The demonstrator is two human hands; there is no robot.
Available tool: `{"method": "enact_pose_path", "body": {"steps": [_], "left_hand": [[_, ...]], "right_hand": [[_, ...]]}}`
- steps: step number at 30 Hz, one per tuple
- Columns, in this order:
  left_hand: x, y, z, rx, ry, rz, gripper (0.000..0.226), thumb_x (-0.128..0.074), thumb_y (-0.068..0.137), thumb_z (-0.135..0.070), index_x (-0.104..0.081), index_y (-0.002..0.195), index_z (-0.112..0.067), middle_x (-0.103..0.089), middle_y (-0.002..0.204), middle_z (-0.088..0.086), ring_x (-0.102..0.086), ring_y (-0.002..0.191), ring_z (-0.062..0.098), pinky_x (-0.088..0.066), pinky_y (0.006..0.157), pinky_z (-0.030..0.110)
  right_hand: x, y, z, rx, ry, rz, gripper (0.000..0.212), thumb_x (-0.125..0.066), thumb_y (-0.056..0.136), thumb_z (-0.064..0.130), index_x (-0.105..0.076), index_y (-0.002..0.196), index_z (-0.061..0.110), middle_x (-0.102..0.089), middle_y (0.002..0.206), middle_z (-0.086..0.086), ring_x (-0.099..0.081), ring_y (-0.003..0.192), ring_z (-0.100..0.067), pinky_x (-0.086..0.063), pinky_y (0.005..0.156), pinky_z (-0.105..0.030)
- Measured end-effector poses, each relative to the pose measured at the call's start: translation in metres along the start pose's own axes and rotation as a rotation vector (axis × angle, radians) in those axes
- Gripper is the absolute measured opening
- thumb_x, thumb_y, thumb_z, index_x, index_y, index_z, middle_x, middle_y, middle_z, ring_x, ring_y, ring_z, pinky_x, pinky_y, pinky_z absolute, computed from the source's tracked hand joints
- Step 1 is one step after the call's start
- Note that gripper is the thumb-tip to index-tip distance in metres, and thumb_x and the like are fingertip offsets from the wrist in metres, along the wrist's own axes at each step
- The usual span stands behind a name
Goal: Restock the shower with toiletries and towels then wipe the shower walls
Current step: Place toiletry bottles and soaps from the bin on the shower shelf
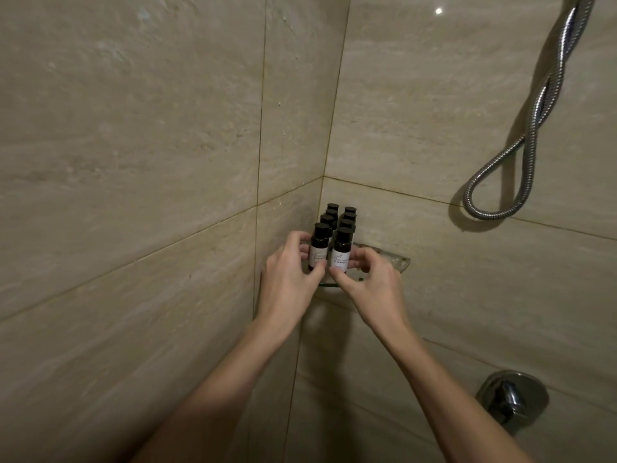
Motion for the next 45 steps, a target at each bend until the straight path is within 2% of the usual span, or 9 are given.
{"method": "enact_pose_path", "body": {"steps": [9,15,21,24,27,32,36,40,45], "left_hand": [[-0.002,0.001,0.004,-0.016,0.025,-0.018,0.040,-0.076,0.086,-0.022,-0.057,0.122,-0.022,-0.069,0.109,-0.008,-0.065,0.097,0.004,-0.058,0.086,0.032],[0.007,-0.011,0.003,-0.032,-0.049,-0.090,0.051,-0.073,0.088,-0.025,-0.050,0.134,-0.017,-0.061,0.127,-0.004,-0.059,0.118,0.008,-0.050,0.098,0.026],[0.013,-0.091,0.014,-0.234,-0.070,-0.271,0.028,-0.063,0.090,-0.002,-0.063,0.118,-0.002,-0.061,0.126,0.008,-0.057,0.122,0.014,-0.045,0.106,0.025],[-0.024,-0.142,0.060,-0.165,-0.027,-0.083,0.029,-0.058,0.090,-0.016,-0.065,0.116,-0.006,-0.061,0.125,0.007,-0.059,0.117,0.014,-0.048,0.100,0.028],[-0.071,-0.202,0.130,0.066,0.055,0.273,0.032,-0.056,0.093,-0.030,-0.060,0.122,-0.019,-0.058,0.123,-0.002,-0.058,0.112,0.013,-0.051,0.092,0.035],[-0.102,-0.339,0.237,0.486,0.178,0.760,0.036,-0.060,0.098,-0.029,-0.055,0.133,-0.021,-0.060,0.126,0.000,-0.061,0.111,0.018,-0.052,0.092,0.037],[-0.091,-0.447,0.286,0.776,0.179,1.101,0.021,-0.060,0.098,-0.011,-0.059,0.120,-0.014,-0.059,0.113,0.004,-0.060,0.108,0.023,-0.045,0.081,0.021],[-0.052,-0.532,0.310,0.994,0.317,1.246,0.008,-0.055,0.100,-0.001,-0.062,0.102,-0.004,-0.060,0.095,0.010,-0.058,0.089,0.024,-0.042,0.068,0.026],[-0.013,-0.585,0.319,1.191,0.416,1.264,0.013,-0.052,0.102,-0.015,-0.062,0.101,-0.006,-0.067,0.093,0.017,-0.062,0.087,0.029,-0.046,0.072,0.032]], "right_hand": [[0.000,-0.002,0.001,0.000,-0.016,0.006,0.028,-0.079,0.080,0.041,-0.072,0.103,0.028,-0.070,0.089,0.019,-0.063,0.099,-0.004,-0.054,0.089,-0.034],[0.005,-0.014,0.000,0.002,-0.011,-0.037,0.040,-0.076,0.082,0.048,-0.070,0.113,0.023,-0.068,0.105,0.015,-0.058,0.107,-0.003,-0.049,0.095,-0.030],[0.017,-0.086,-0.045,0.021,0.022,-0.262,0.034,-0.074,0.089,0.019,-0.062,0.120,0.016,-0.059,0.130,0.004,-0.049,0.125,-0.008,-0.038,0.108,-0.025],[0.001,-0.132,-0.107,-0.102,-0.047,-0.152,0.034,-0.074,0.089,0.015,-0.062,0.121,0.015,-0.060,0.130,0.000,-0.051,0.126,-0.013,-0.041,0.109,-0.035],[-0.012,-0.193,-0.177,-0.330,-0.144,0.061,0.032,-0.072,0.091,0.022,-0.063,0.121,0.016,-0.061,0.124,0.000,-0.054,0.123,-0.018,-0.043,0.108,-0.037],[-0.005,-0.341,-0.273,-0.809,-0.267,0.390,0.039,-0.068,0.094,0.031,-0.061,0.128,0.014,-0.062,0.129,-0.007,-0.056,0.125,-0.024,-0.043,0.104,-0.033],[0.017,-0.467,-0.305,-1.115,-0.280,0.536,0.039,-0.067,0.093,0.027,-0.062,0.128,0.009,-0.066,0.128,-0.012,-0.060,0.123,-0.029,-0.046,0.099,-0.031],[0.037,-0.587,-0.297,-1.393,-0.183,0.573,0.028,-0.063,0.097,0.022,-0.065,0.120,0.007,-0.070,0.117,-0.011,-0.065,0.106,-0.024,-0.046,0.077,-0.024],[0.069,-0.727,-0.266,-1.701,-0.071,0.435,0.024,-0.064,0.096,0.013,-0.064,0.117,0.002,-0.069,0.113,-0.015,-0.060,0.097,-0.021,-0.048,0.078,-0.020]]}}
Point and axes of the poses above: each hand's wrist, its own y-axis towards the middle knuckle, its own x-axis out of the back of the hand, z = x × y, the point moved 8 cm from there along y, towards the middle knuckle
